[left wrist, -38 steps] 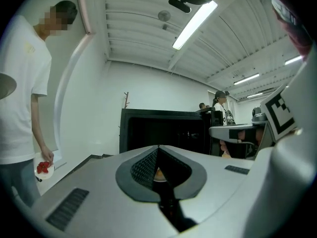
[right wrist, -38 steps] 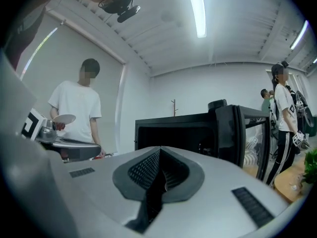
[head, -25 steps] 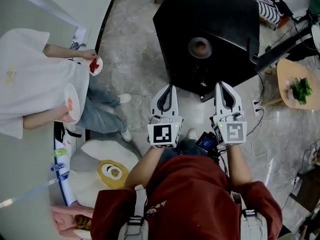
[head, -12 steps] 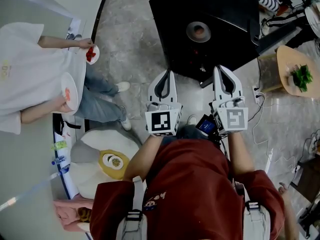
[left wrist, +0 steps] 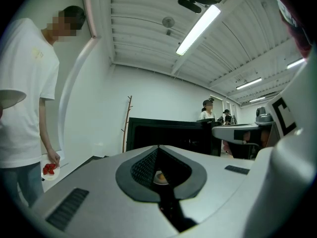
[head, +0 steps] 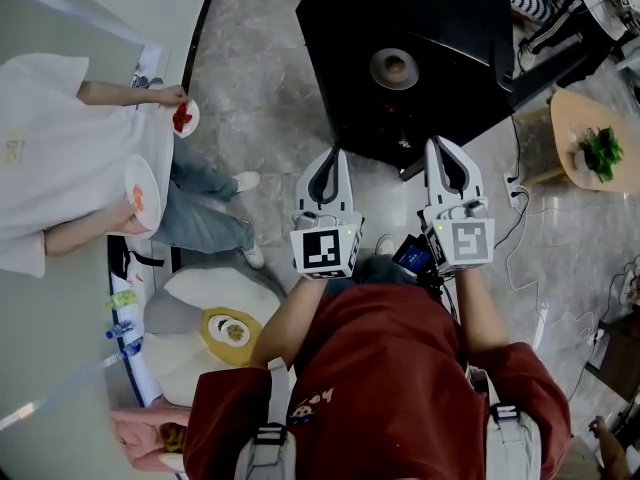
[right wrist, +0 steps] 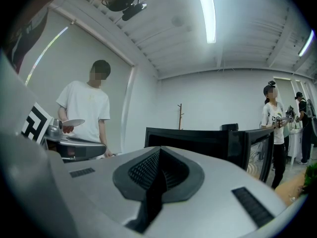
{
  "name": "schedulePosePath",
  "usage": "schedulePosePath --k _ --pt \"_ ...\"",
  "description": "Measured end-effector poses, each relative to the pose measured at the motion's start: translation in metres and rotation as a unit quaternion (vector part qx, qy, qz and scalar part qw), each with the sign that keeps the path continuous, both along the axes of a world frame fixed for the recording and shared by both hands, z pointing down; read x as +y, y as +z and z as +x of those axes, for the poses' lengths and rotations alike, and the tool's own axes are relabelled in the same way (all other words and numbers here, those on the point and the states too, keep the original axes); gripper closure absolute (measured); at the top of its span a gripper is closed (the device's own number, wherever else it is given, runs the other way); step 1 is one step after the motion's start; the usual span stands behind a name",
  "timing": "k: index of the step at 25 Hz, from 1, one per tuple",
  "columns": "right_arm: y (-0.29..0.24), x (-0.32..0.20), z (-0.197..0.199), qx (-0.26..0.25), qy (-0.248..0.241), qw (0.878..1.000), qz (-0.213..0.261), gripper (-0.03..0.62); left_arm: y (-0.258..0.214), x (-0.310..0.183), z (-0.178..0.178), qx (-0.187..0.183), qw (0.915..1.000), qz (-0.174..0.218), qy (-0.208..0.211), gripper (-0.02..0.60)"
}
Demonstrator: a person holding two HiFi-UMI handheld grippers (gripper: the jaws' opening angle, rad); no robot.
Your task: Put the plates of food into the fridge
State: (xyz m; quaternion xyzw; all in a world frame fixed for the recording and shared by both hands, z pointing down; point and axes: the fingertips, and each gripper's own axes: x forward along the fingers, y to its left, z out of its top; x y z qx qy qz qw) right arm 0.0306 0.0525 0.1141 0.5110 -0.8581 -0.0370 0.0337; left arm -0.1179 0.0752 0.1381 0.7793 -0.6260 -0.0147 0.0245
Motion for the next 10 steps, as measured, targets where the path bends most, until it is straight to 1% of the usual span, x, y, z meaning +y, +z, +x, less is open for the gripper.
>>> schedulePosePath --k 3,7,10 --pt "-0.0007 -0.0005 0.0011 -0.002 0.002 1.0 -0.002 0.583 -0.0003 -0.0004 0.0 -0.001 1.0 0.0 0.001 0.575" --pt "-0.001 0.0002 0.0003 -0.002 -0.007 1.0 0.009 0.583 0.0001 -0.0005 0.0017 -0.003 1.0 -0.002 0.005 0.575" --pt "0.0009 0.001 0.0021 0.002 -0.002 1.0 0.003 0.583 0.0018 -0.0003 0.0033 -0.005 1.0 -0.005 0.007 0.575"
